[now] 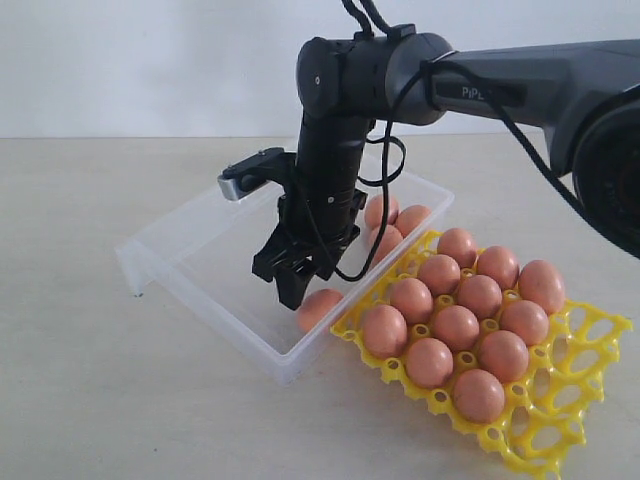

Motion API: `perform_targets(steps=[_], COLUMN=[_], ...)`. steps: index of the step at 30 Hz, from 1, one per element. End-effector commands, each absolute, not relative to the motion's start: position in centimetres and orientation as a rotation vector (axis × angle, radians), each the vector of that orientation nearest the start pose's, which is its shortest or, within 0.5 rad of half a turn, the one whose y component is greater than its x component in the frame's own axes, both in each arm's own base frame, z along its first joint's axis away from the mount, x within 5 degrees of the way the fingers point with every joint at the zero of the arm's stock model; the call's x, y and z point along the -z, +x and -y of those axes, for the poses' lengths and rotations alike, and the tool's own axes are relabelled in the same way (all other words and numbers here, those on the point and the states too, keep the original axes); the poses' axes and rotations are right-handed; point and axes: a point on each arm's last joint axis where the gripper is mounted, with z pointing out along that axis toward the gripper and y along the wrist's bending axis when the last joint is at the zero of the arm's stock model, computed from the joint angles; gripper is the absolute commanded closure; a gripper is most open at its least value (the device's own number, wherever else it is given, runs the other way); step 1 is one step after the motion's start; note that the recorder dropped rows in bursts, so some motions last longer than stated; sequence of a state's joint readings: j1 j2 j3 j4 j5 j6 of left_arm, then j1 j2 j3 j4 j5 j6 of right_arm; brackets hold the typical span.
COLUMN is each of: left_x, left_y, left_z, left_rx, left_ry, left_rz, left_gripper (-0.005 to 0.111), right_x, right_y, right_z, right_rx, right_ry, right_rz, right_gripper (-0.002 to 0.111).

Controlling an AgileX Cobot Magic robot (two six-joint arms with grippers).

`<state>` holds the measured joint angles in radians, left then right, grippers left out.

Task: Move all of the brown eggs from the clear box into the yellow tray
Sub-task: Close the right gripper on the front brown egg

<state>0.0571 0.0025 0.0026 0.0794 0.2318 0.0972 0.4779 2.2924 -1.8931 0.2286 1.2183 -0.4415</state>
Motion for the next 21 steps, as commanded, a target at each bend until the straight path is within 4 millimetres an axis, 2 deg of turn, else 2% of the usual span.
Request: perform_targets(steps=[1, 3, 5, 9, 11, 13, 14, 15, 21], left_x=[-19.3, -19.3, -19.3, -19.3, -19.3, -19.3, -19.3, -19.3, -19.3], left_y=[5.5, 5.5, 5.5, 5.5, 5.5, 5.5, 5.5, 5.5, 5.5], left_z=[-0.4, -0.4, -0.4, -0.4, -0.4, -0.4, -0.4, -0.4, -0.4], left_rx=[-0.175, -0.175, -0.175, -0.175, -0.175, -0.175, -0.175, -0.175, -0.175], left_ry=[0.088, 0.088, 0.088, 0.088, 0.088, 0.088, 0.088, 0.088, 0.088], left_rz=[-1.709, -1.709, -1.709, -1.709, -1.709, -1.709, -1.709, -1.709, -1.709], left_gripper=[0.103, 0.103, 0.103, 0.103, 0.103, 0.103, 0.103, 0.103, 0.103], right_x=[-15.5, -14.1, -13.5, -13.4, -13.4, -13.4, -13.6, -13.8, -16.2], right_y=[39.9, 39.2, 39.0, 39.1, 39.1, 39.1, 39.1, 39.1, 40.2], right_z=[-22.3, -21.7, -21.2, -21.1, -21.1, -21.1, -21.1, -21.1, -21.8], right_rx=[-0.312, -0.274, -0.214, -0.195, -0.195, -0.195, -0.195, -0.195, -0.212], right_ry=[-1.337, -1.423, -1.458, -1.462, -1.462, -1.462, -1.461, -1.455, -1.296], right_rz=[-2.832, -2.854, -2.865, -2.867, -2.867, -2.867, -2.864, -2.862, -2.711], right_gripper=[0.054, 0.054, 0.054, 0.055, 0.062, 0.082, 0.099, 0.109, 0.108])
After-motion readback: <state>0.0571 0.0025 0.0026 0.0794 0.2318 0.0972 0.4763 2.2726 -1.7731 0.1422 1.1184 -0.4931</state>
